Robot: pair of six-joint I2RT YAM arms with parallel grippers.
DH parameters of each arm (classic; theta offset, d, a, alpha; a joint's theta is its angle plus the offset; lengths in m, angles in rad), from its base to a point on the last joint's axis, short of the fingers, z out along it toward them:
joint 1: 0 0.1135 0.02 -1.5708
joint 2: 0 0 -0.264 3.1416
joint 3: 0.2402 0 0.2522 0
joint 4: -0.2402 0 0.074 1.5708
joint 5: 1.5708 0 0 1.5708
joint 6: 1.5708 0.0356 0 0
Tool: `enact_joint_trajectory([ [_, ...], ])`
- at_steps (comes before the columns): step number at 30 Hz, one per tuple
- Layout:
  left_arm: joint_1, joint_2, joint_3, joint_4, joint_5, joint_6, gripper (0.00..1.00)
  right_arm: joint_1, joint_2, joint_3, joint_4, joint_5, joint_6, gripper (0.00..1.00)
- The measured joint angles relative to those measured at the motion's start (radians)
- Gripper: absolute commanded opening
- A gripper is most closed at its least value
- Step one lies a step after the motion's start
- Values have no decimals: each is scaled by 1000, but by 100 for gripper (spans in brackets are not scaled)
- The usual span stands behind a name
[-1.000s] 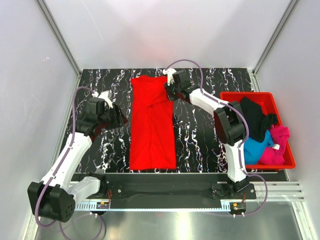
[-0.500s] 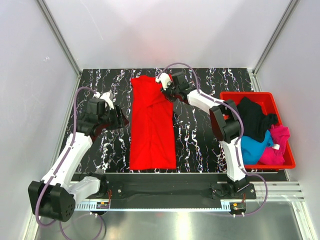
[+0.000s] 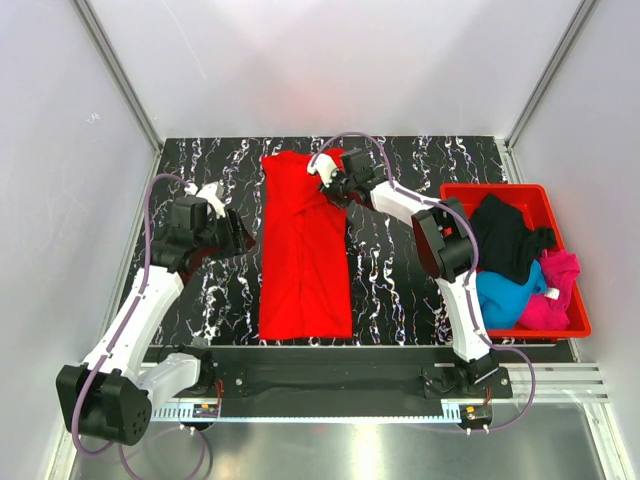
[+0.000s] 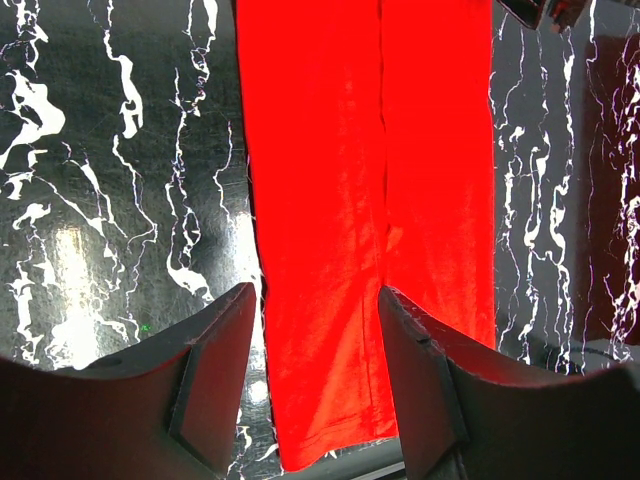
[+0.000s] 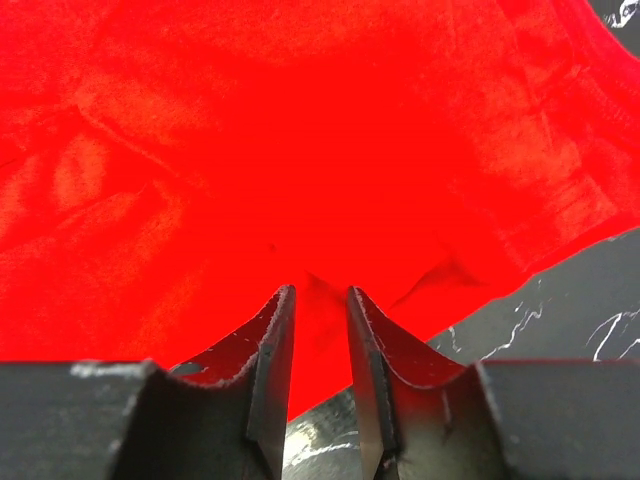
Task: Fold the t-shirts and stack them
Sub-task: Fold the tshirt
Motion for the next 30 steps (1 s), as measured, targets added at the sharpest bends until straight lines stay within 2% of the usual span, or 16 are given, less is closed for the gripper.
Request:
enact_joint_trajectory([
  [15, 32, 0, 0, 18, 34, 0, 58, -2, 43, 17, -10, 3, -66, 30],
  [19, 34, 0, 0, 23, 37, -1, 58, -2, 45, 20, -10, 20, -75, 19],
  [23, 36, 0, 0, 24, 39, -1, 58, -2, 46, 20, -4, 29, -85, 2],
  [30, 45, 0, 0, 35, 43, -2, 57, -3, 46, 22, 0, 47, -102, 0],
])
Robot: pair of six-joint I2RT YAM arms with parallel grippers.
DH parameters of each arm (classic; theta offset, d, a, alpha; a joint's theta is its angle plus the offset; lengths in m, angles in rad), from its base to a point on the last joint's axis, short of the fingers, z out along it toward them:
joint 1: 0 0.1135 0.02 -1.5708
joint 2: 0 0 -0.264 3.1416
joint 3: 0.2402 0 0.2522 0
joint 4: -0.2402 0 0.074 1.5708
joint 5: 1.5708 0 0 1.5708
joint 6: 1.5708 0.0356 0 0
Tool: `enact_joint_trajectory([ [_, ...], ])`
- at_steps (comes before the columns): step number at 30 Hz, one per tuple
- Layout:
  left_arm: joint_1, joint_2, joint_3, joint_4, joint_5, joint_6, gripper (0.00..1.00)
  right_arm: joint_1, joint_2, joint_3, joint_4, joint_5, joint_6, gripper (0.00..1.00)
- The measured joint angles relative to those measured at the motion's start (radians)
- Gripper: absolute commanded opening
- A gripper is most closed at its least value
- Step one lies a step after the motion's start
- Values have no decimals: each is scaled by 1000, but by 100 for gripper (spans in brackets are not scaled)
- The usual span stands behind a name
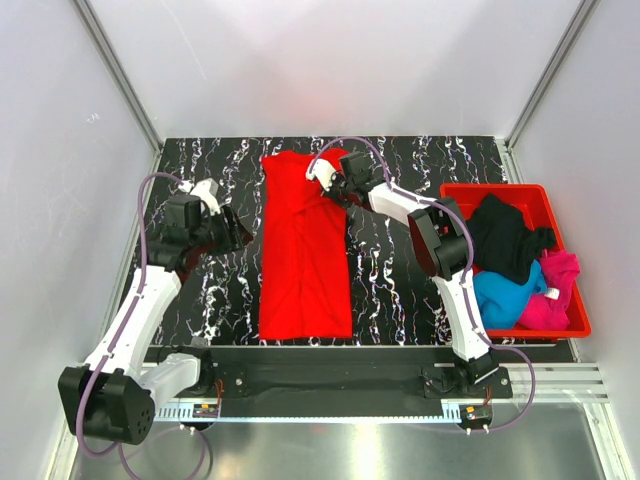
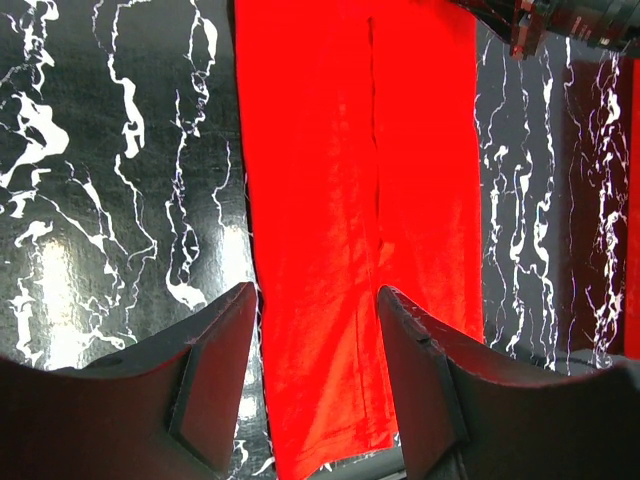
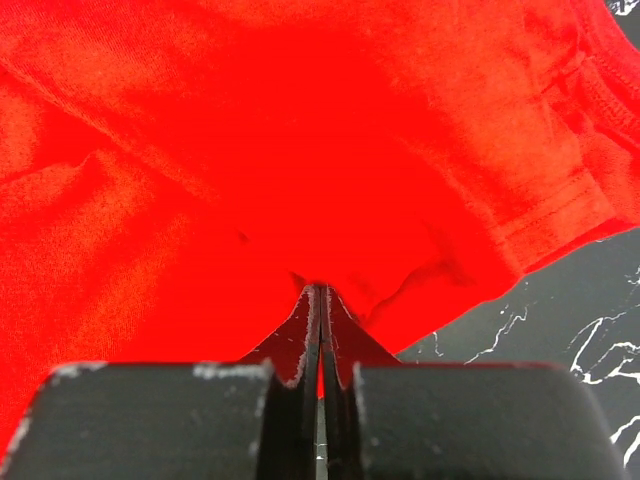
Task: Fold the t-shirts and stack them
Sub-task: Fold the tshirt
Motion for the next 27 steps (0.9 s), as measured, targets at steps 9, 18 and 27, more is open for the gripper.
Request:
enact_joint_trajectory([
  [9, 19, -9, -15, 9, 4, -2, 57, 0, -3, 17, -11, 5, -17, 0],
  [18, 44, -13, -16, 9, 19, -3, 57, 0, -78, -17, -61, 0, -23, 0],
  [27, 46, -13, -18, 10, 23, -3, 58, 0, -130, -55, -53, -2, -32, 21],
])
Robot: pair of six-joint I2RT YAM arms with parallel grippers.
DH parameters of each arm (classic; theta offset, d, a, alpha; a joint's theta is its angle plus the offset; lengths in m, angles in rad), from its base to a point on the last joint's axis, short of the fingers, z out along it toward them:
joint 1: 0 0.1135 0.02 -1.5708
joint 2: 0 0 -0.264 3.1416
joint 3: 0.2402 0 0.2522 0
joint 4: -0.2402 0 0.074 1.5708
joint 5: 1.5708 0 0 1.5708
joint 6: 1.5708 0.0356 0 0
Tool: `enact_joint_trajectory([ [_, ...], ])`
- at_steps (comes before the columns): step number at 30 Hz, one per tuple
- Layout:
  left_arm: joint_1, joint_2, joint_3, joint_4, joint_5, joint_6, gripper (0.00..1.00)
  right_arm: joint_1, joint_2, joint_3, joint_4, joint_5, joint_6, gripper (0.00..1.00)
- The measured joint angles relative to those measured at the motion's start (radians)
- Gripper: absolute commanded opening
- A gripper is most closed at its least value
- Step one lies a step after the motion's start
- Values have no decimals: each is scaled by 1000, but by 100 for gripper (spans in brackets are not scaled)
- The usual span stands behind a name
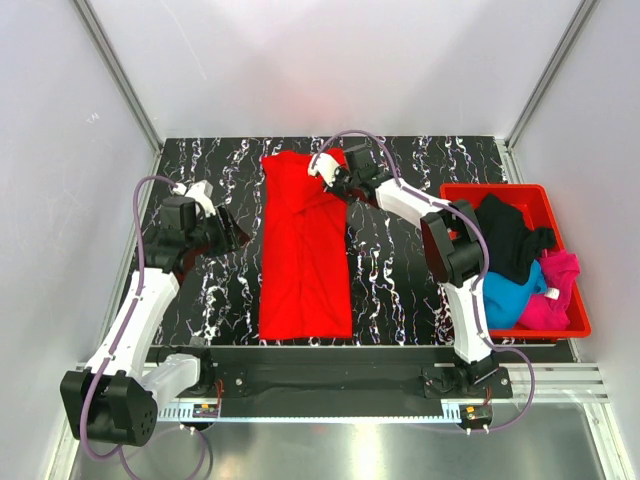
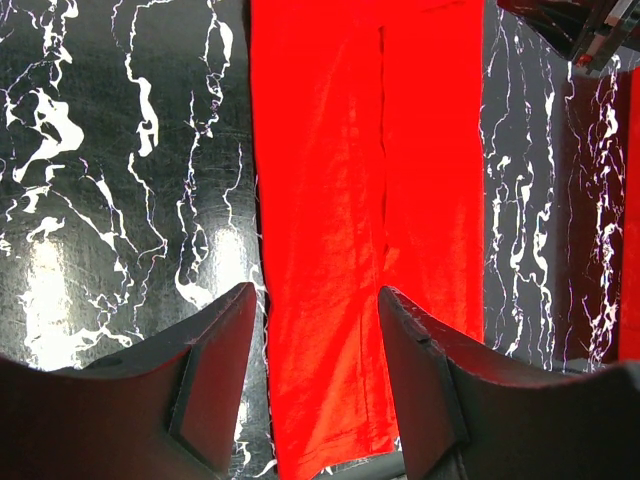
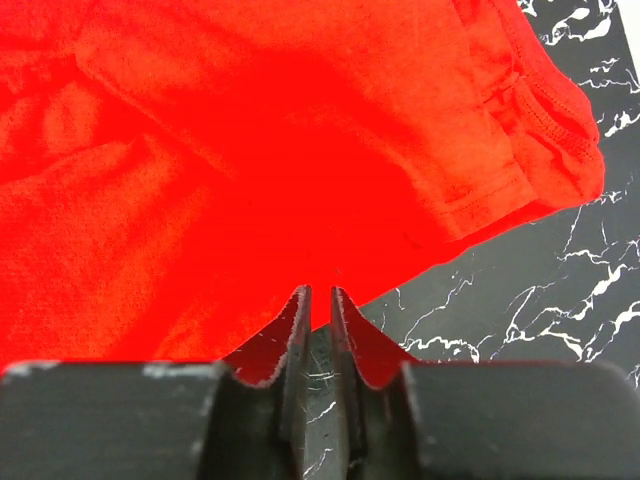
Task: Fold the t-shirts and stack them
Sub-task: Fold the tshirt
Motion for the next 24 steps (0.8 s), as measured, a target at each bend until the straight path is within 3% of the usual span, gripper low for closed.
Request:
enact_joint_trajectory([
  [7, 0, 0, -14, 0, 0, 0, 58, 0, 16, -5, 29, -1, -49, 36],
  [24, 23, 0, -14, 0, 19, 0, 58, 0, 123, 34, 53, -3, -128, 30],
])
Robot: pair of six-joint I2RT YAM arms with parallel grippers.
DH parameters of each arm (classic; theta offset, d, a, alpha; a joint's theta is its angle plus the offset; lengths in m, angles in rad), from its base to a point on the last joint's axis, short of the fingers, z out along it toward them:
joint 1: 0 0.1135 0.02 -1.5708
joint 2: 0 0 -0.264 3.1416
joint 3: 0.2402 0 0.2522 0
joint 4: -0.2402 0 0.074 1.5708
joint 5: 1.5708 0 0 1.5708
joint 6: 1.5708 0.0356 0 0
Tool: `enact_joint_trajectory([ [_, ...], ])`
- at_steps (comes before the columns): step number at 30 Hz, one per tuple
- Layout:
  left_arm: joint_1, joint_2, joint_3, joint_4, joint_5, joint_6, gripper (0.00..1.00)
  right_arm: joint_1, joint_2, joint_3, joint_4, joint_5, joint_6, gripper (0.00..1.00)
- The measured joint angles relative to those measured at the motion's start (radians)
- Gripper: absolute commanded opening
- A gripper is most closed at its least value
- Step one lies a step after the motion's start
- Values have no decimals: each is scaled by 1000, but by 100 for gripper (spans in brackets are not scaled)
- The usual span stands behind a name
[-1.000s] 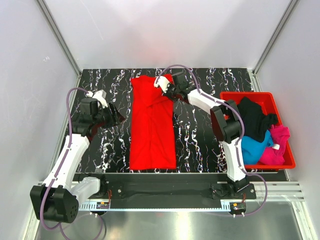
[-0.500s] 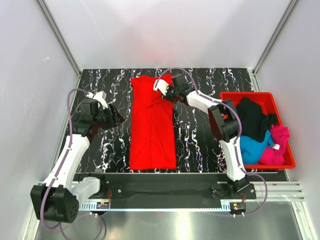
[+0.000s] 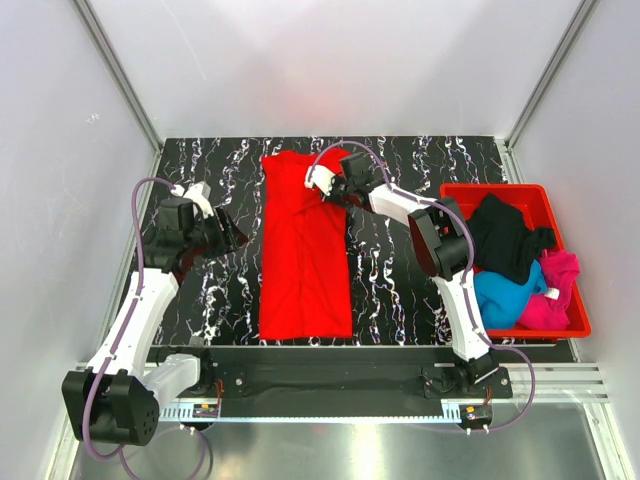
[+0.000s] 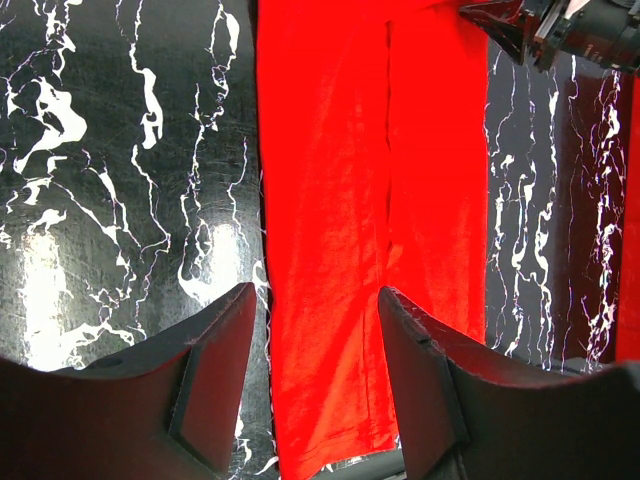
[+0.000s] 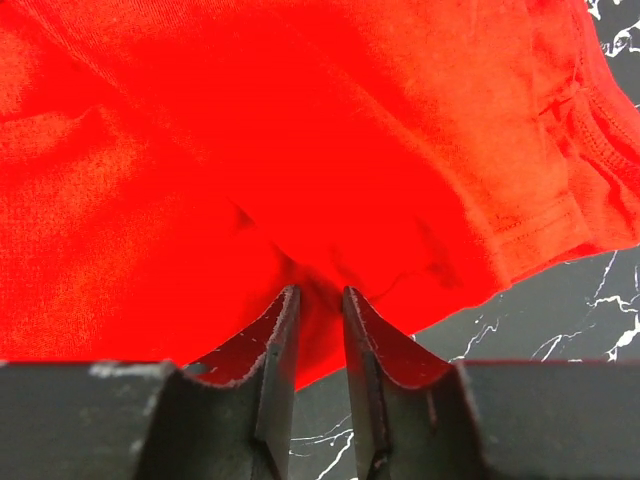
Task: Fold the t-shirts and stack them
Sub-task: Fold the tshirt
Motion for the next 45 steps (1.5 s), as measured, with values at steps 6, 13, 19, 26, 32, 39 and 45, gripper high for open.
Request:
enact_joint_trajectory([
  [6, 3, 0, 0, 0, 0, 0, 58, 0, 3, 1, 6, 1, -14, 27],
  [13, 3, 0, 0, 0, 1, -3, 58, 0, 7, 1, 6, 2, -38, 3],
  [19, 5, 0, 0, 0, 2, -4, 58, 0, 10, 1, 16, 5, -62, 0],
  [26, 10, 0, 0, 2, 7, -7, 58, 0, 11, 1, 25, 6, -80, 0],
  [32, 16, 0, 0, 11, 15, -7, 58, 0, 11, 2, 24, 6, -80, 0],
  [39, 19, 0, 0, 19, 22, -7, 58, 0, 10, 2, 24, 7, -80, 0],
  [45, 20, 0, 0, 19, 23, -8, 58, 0, 10, 2, 24, 9, -79, 0],
])
